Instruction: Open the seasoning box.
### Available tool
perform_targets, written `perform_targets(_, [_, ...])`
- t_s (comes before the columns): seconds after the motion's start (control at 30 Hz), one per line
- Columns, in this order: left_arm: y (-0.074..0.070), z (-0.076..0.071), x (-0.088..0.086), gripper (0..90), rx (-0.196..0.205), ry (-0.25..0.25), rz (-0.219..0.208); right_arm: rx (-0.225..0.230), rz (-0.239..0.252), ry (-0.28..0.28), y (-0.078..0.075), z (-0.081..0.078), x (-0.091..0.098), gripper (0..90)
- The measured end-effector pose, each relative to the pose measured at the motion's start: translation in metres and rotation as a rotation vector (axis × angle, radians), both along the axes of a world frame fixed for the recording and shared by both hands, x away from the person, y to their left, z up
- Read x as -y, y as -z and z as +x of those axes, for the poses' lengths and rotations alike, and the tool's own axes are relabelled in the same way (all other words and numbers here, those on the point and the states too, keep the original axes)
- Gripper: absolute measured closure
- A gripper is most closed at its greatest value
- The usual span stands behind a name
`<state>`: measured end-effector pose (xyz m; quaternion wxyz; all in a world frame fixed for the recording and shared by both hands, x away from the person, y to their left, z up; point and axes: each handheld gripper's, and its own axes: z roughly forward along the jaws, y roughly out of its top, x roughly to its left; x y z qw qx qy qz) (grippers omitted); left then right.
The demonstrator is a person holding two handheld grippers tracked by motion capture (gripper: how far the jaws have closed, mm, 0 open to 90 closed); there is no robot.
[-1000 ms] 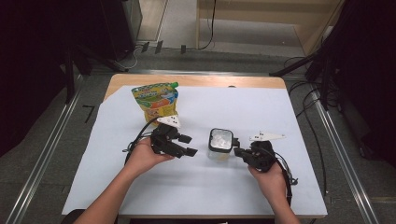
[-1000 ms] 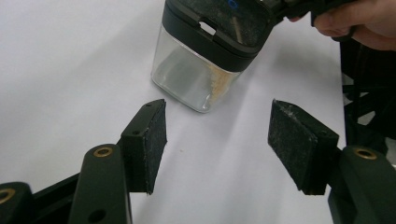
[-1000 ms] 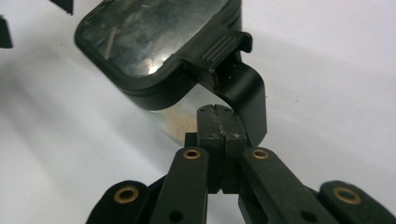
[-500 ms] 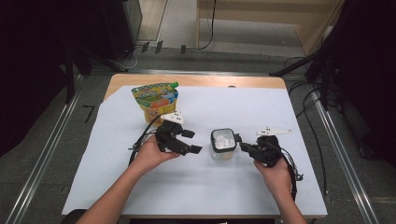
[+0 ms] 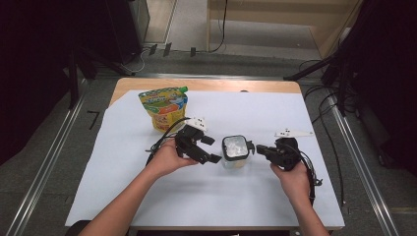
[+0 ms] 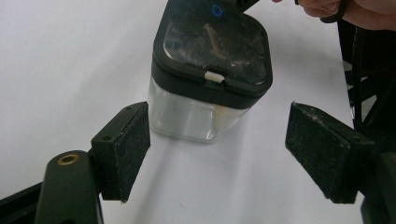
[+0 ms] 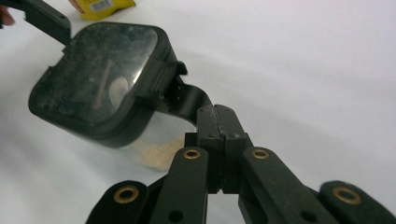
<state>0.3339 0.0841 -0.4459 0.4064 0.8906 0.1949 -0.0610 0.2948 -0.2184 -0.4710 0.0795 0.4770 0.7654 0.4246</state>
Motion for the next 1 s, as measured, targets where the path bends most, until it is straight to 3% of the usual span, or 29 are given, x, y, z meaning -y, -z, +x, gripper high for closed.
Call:
perform_targets(0.23, [0.005, 0.006, 0.011, 23.0, 0.006, -0.004, 0.029, -0.013, -0.035, -0.037, 0.002, 0.013, -0.003, 90.0])
perform_targets(0.43, [0.01, 0.006, 0.021, 23.0, 0.029, 0.018, 0.016, -0.008, -0.048, -0.029, 0.005, 0.014, -0.005, 90.0])
perform_targets(0.53, [0.013, 0.005, 0.027, 18.8, 0.038, 0.012, 0.025, -0.007, -0.065, -0.025, 0.008, 0.014, -0.006, 90.0])
perform_targets(0.7, [0.017, 0.001, 0.033, 17.0, 0.095, 0.0, 0.035, -0.004, -0.069, -0.016, 0.009, 0.013, -0.007, 90.0])
perform_targets(1.0, [0.024, 0.0, 0.038, 15.6, 0.095, -0.02, 0.038, 0.001, -0.063, -0.006, 0.009, 0.012, -0.007, 90.0])
